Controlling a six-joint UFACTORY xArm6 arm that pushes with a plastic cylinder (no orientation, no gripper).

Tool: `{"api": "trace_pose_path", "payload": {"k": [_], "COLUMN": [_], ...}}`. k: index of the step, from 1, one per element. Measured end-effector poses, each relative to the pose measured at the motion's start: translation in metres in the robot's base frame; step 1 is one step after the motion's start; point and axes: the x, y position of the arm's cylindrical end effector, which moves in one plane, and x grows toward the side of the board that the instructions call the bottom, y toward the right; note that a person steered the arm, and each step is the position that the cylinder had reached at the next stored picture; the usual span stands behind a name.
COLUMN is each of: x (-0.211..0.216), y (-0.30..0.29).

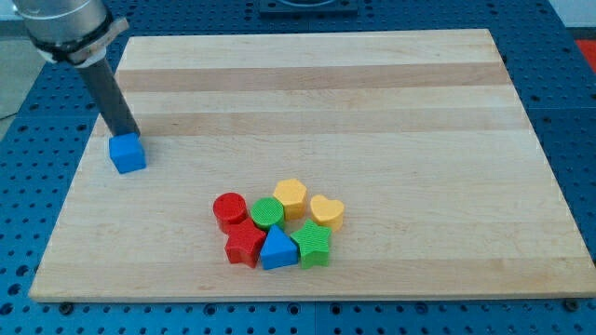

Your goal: Slide the blue cube to the center

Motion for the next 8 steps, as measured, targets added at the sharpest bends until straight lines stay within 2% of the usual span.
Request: {"api": "trace_pose_path", "payload": {"k": [1,2,3,4,5,6,7,8], "x": [-0.005,0.003,0.031,0.038,0.037,0.036,0.036,0.009], "y": [-0.007,-0.053,-0.053,0.014,0.116,0.166,0.141,0.147]}}
